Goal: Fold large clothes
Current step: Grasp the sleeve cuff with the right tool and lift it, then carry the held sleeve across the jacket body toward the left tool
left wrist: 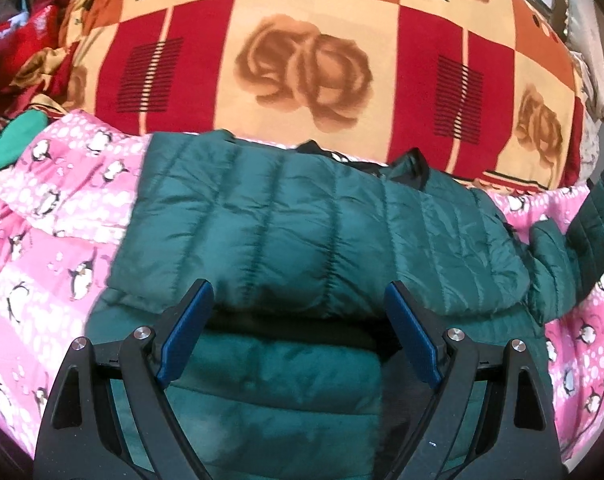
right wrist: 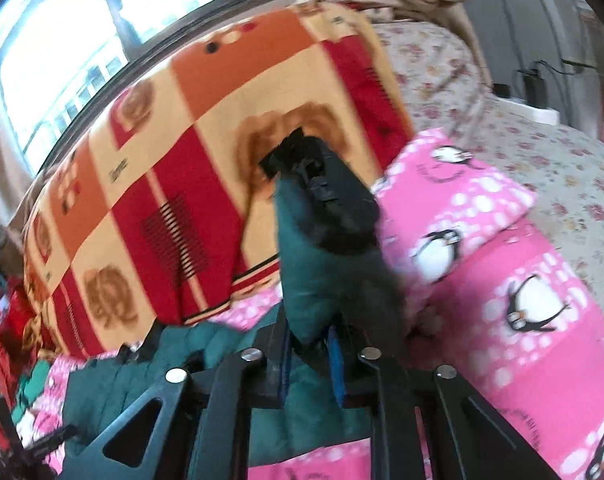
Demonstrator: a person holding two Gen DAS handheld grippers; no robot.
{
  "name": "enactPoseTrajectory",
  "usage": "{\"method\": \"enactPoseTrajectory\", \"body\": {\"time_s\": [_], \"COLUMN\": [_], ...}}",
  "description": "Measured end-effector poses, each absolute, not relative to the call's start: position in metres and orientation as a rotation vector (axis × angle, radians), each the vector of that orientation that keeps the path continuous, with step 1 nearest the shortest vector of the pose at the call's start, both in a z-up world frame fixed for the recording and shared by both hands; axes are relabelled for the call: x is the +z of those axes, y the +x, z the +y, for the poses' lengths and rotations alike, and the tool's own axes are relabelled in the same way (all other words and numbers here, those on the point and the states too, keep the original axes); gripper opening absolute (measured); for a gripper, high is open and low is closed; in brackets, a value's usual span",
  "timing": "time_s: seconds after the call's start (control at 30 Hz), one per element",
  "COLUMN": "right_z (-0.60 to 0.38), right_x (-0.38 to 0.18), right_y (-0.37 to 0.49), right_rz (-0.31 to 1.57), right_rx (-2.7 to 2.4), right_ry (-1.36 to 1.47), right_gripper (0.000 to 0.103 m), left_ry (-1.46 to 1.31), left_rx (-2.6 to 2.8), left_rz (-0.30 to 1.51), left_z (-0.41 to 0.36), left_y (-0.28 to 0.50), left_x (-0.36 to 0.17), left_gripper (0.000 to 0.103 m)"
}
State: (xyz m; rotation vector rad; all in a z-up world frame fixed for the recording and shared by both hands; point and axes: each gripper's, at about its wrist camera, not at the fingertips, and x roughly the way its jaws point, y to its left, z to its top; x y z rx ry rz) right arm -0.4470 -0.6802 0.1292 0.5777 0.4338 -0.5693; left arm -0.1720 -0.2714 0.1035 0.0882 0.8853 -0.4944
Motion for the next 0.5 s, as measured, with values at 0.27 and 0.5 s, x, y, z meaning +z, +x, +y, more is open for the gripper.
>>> {"method": "enactPoseTrajectory", "body": {"time_s": [0.27,0.5], "right_z": [-0.633,-0.595], "right_x": [0.132,0.133], "right_y": [-0.413,-0.378], "right_rz": [0.482,0.526], "right_rx": [-0.452,-0.339], "right_ry": [0.539,0.532], "right_gripper": [0.01,0.01], "left_ry": [0.095,0.074], "left_rx": [-0.439,-0.423], "left_rz": [0.88,0.887], "left_z": [-0.255,-0.246], "left_y": [-0.159,-0.152], "left_x": [0.103,0.1], "left_gripper": [0.087,0.087]}}
